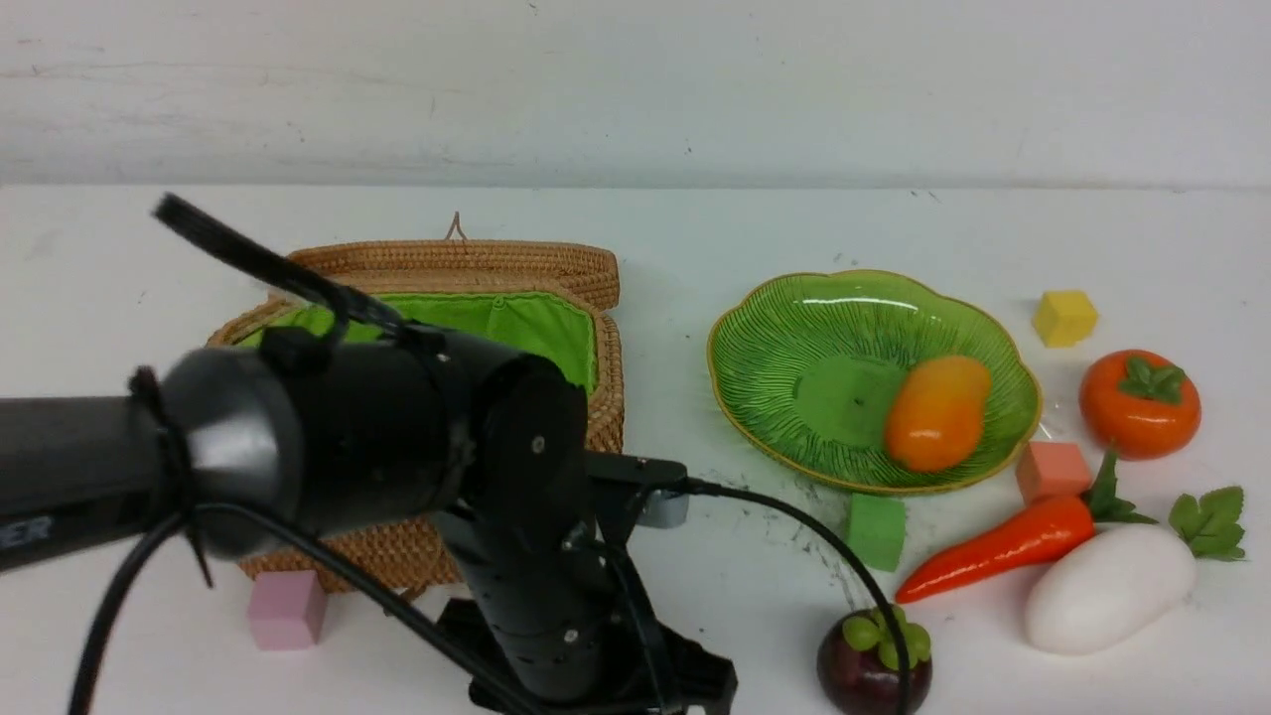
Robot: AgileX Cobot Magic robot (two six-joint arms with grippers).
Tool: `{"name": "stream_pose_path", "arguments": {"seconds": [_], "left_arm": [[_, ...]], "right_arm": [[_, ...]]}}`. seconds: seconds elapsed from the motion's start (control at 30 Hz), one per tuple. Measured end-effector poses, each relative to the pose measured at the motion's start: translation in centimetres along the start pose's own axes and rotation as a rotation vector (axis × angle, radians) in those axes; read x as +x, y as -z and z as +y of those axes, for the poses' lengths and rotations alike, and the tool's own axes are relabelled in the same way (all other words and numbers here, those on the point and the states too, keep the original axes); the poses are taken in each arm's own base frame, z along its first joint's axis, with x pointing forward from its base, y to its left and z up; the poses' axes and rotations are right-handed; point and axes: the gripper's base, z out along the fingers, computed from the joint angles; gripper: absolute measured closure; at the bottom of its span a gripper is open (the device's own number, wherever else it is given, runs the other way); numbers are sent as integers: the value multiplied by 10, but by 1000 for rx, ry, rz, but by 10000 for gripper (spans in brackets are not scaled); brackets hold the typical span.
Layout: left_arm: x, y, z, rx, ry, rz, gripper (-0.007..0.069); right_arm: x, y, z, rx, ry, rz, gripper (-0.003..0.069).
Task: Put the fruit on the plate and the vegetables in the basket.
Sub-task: Use the left arm to grab a banana and put it into the right plate
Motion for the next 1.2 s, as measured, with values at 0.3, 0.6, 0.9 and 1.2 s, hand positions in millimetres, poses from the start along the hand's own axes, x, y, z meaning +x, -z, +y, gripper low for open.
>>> {"name": "stream_pose_path", "arguments": {"seconds": [0.3, 0.6, 0.9, 1.2], "left_arm": [[-6, -20, 0, 18, 32, -4, 96], [-6, -34, 1, 18, 50, 34, 137], [5, -31, -13, 166, 3, 150, 329], [0, 20, -36, 328, -84, 76, 329]], "right_arm": [[0, 0, 0, 0, 0, 0, 416], [0, 0, 0, 0, 0, 0, 416], [0, 0, 0, 0, 0, 0, 416], [0, 0, 0, 0, 0, 0, 416]]}}
